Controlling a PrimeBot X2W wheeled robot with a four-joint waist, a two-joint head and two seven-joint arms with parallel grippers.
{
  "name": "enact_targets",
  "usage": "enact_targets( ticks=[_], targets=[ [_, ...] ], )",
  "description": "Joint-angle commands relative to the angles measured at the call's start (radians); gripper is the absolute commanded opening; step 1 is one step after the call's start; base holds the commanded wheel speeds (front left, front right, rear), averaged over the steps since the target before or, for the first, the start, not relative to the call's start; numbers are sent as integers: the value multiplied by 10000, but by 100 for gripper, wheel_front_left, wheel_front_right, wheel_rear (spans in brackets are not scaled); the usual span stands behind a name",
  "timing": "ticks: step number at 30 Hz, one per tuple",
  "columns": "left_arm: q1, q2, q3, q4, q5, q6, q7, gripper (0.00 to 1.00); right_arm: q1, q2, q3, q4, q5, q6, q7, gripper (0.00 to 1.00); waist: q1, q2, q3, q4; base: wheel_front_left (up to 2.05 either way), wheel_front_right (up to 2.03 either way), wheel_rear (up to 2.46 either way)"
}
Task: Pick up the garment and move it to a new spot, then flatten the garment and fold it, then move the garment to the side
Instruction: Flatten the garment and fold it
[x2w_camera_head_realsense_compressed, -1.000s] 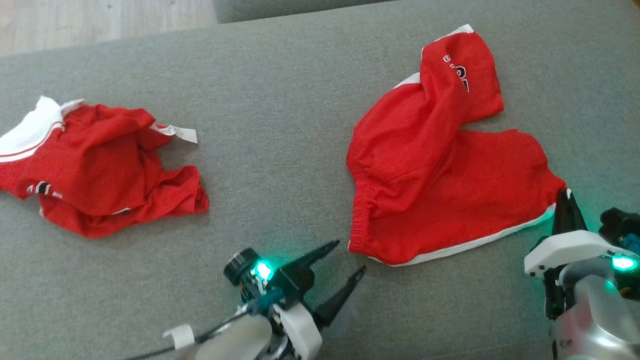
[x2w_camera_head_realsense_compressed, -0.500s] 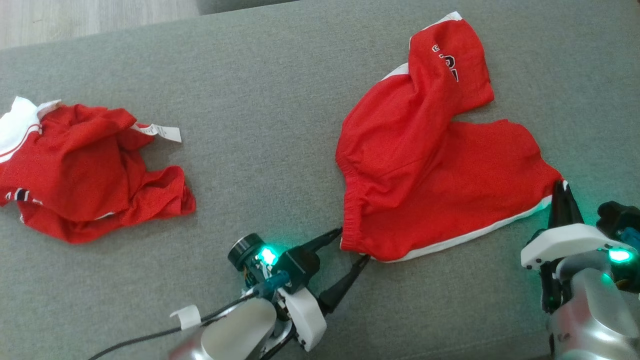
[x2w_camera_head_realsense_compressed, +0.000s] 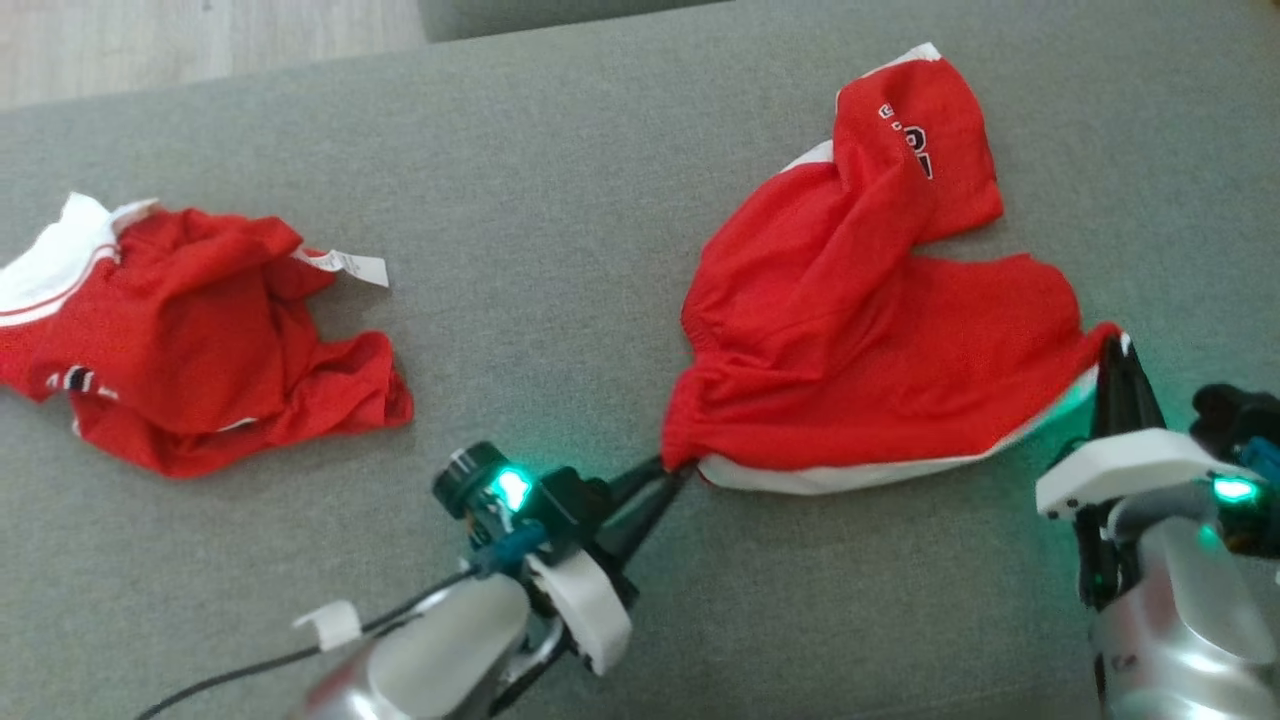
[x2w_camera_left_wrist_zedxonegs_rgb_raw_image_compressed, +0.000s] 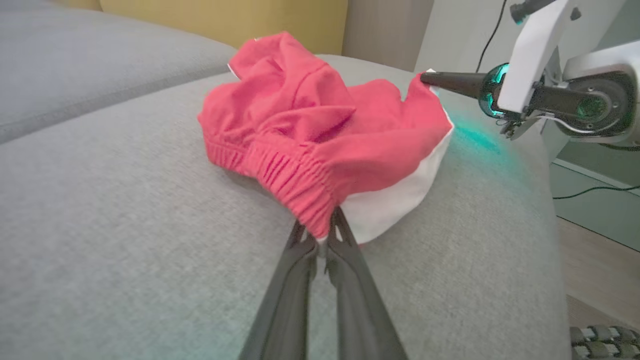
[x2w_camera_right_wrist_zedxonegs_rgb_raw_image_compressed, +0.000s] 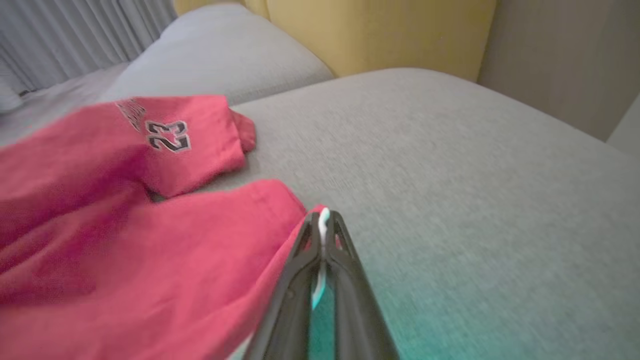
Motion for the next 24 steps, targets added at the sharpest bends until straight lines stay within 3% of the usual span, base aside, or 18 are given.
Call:
enact_targets(
  ticks=[1,11,19,24],
  targets=[
    [-203,271,468,-379,62,98,-95,0,-222,-55,387,-467,136,-7,-133,0,0,0,-117,59,0,0,0],
    [-403,1617,1574,-1626,-141,275,26,0,-328,-54,2017,-2974,1188,-7,156,0,0,0,-956,283,0,0,0],
    [-1848,2941,2356,-2872,-381,264,1302,0,-1268,-423,2863,-5844,1364,-7,1386,0,0,0,-1909,547,0,0,0],
    [-2803,3435,2809,-3337,-608,286,2199,0,-2018,-533,2961,-6773,1294,-7,2070,0,0,0,-2422,631,0,0,0]
  ],
)
